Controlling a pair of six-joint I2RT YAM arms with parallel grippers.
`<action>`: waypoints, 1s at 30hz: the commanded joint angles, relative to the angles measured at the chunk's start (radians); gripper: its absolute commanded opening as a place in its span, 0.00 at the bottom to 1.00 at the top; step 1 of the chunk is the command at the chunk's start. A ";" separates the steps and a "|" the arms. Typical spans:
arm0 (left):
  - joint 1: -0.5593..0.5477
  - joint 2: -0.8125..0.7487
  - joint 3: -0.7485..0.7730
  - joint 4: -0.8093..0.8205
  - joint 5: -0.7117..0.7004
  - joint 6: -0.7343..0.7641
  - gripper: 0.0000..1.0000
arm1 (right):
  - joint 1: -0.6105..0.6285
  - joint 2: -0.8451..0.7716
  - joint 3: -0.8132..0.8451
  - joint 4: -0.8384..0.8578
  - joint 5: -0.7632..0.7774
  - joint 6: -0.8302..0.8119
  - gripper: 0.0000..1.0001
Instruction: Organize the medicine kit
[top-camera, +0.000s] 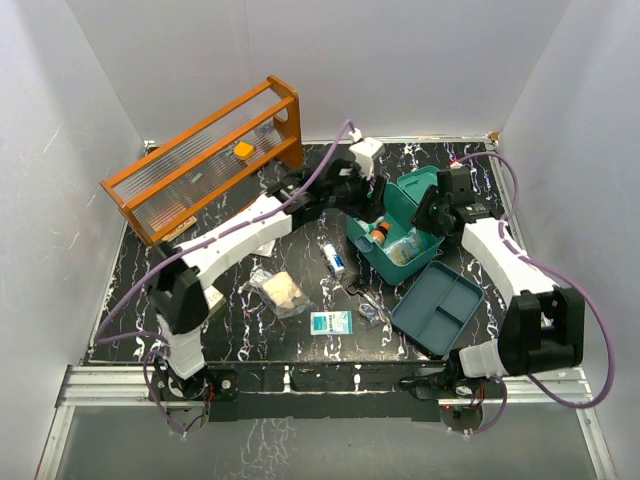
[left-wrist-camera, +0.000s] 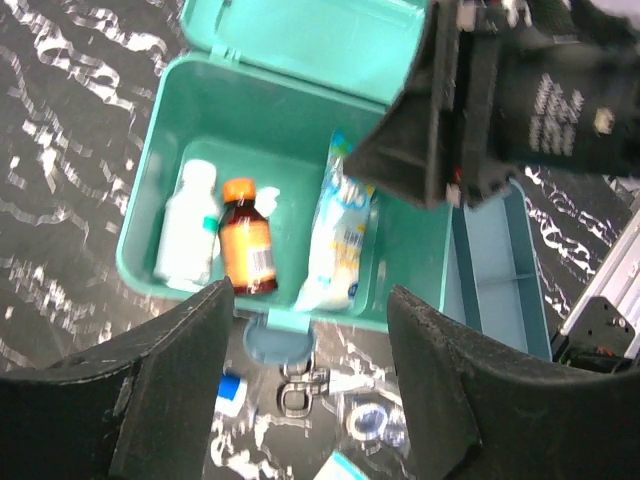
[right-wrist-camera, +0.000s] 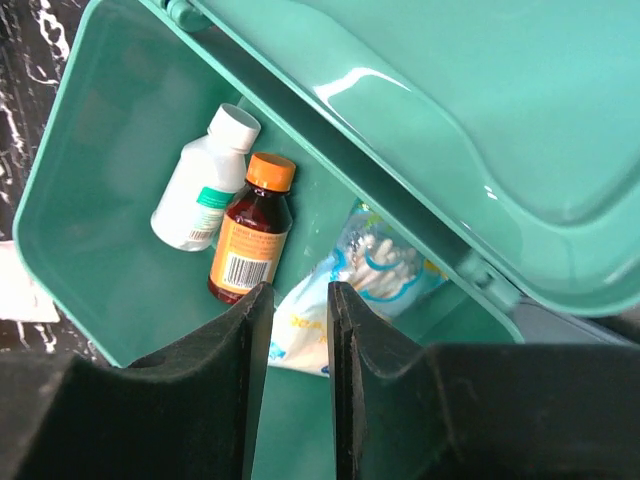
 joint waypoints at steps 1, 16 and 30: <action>0.012 -0.202 -0.205 0.097 -0.089 -0.042 0.63 | 0.052 0.067 0.098 -0.002 0.087 -0.055 0.26; 0.033 -0.393 -0.517 0.131 -0.171 -0.110 0.68 | 0.135 0.223 0.088 -0.015 0.251 -0.006 0.22; 0.070 -0.387 -0.546 0.141 -0.146 -0.140 0.72 | 0.179 0.278 0.117 -0.030 0.290 -0.024 0.25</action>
